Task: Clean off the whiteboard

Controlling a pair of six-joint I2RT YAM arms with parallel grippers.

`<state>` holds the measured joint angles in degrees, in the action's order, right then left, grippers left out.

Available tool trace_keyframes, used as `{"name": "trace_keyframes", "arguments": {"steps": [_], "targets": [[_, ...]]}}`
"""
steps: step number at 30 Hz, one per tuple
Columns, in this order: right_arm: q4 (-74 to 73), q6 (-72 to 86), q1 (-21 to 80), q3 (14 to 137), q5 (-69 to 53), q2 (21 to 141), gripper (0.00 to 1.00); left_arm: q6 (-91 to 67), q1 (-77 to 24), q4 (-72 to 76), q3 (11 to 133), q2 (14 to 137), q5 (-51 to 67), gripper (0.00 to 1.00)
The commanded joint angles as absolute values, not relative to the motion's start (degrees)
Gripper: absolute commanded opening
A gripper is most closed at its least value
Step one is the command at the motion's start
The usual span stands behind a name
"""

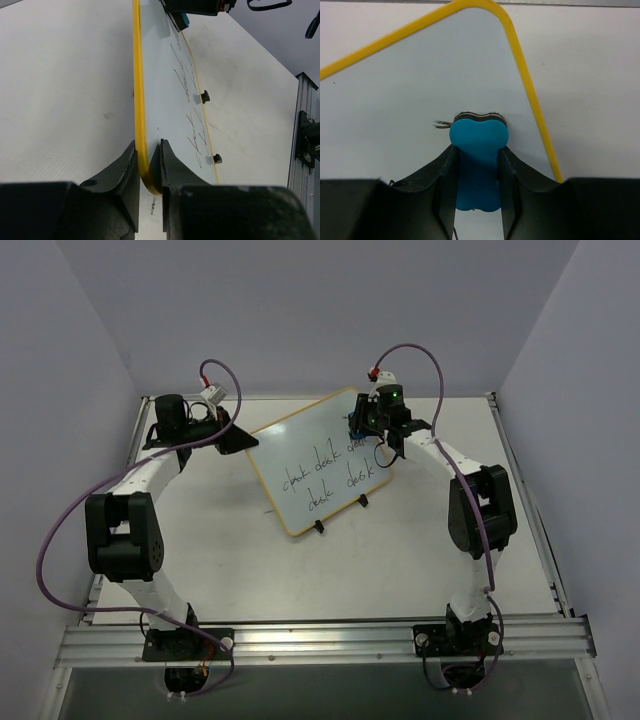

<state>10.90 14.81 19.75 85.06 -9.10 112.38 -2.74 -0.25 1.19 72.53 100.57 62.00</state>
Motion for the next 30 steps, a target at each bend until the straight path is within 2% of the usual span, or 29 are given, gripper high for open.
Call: {"name": "trace_keyframes", "arguments": {"steps": [1, 8, 24, 30], "targets": [[4.9, 13.1, 20.8, 86.5, -17.0, 112.1, 0.0, 7.6, -3.2, 6.1, 74.8, 97.6, 68.6, 0.02], [3.5, 12.0, 24.1, 87.1, -15.6, 113.1, 0.0, 7.8, -3.2, 6.0, 74.9, 97.3, 68.6, 0.02], [-2.6, 9.4, 20.8, 97.9, -7.6, 116.9, 0.0, 8.1, -3.5, 5.6, 74.5, 96.8, 68.5, 0.02], [2.0, 9.8, 21.0, 88.4, -4.4, 113.4, 0.0, 8.9, -3.4, 4.7, 74.9, 96.9, 68.0, 0.02]]}}
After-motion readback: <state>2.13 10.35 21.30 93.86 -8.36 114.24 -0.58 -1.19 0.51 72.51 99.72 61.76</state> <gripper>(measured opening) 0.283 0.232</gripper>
